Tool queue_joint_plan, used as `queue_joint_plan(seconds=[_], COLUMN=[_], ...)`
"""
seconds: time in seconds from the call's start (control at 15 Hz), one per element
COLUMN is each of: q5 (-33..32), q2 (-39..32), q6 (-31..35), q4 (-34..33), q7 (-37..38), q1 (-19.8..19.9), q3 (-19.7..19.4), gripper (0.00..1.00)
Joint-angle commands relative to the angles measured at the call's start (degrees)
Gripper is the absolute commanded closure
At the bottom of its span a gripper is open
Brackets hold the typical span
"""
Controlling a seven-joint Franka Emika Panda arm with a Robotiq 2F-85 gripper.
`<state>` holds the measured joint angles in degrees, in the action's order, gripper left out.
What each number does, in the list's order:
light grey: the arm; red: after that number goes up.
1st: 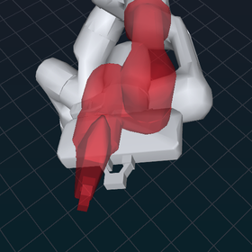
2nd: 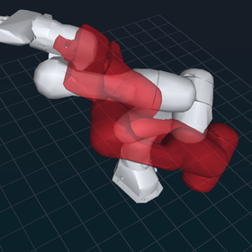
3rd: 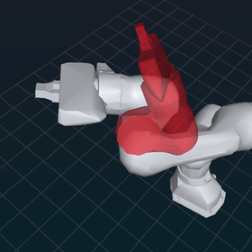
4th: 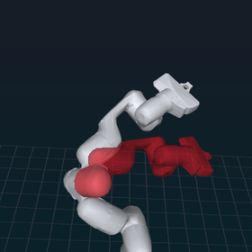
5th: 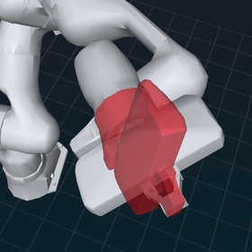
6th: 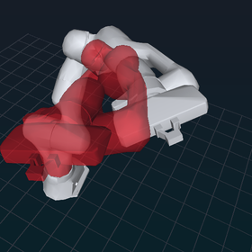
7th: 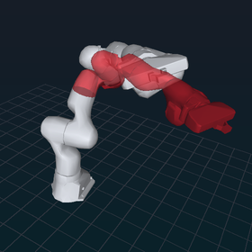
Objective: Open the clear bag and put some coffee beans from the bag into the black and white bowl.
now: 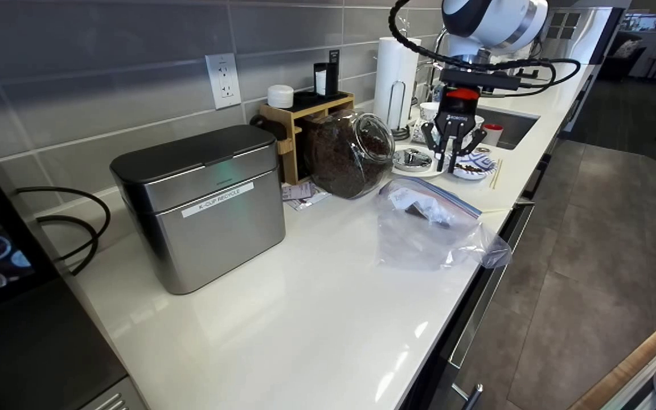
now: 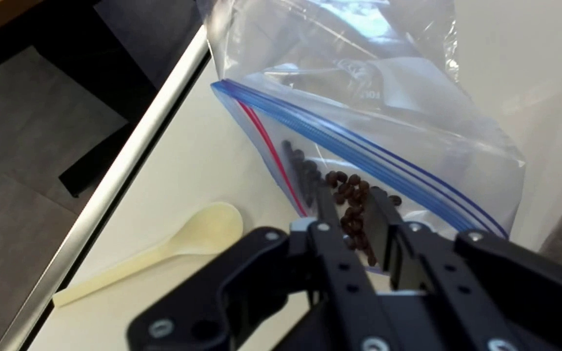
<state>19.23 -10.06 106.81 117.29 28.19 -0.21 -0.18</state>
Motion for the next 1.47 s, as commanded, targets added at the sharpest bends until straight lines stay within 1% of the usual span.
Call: queue_joint_plan(seconds=[0.0, 0.2, 0.33, 0.53, 1.0, 1.07, 1.13, 1.33, 1.4], q5=[1.3, 0.4, 0.6, 1.5, 1.1, 1.0, 1.2, 1.1, 1.3], q2=[-2.3, -3.5, -4.3, -5.1, -5.4, -5.2, -5.2, -4.8, -4.8], q6=[2.0, 4.1, 6.7, 11.0, 15.5, 16.1, 15.9, 17.0, 17.4], q4=[-0.3, 0.3, 0.6, 1.7, 4.6, 5.2, 5.4, 6.3, 6.6], q7=[3.2, 4.7, 5.1, 4.1, 2.3, 1.7, 1.0, -1.2, -2.0], q1=[-1.2, -2.2, -2.8, -3.3, -4.0, -3.9, -3.7, -3.5, -3.4], q3=[0.1, 0.2, 0.2, 0.6, 1.1, 1.1, 1.2, 1.2, 1.3], gripper=[1.00, 1.00, 1.00, 1.00, 1.00, 0.85, 0.73, 0.53, 0.44])
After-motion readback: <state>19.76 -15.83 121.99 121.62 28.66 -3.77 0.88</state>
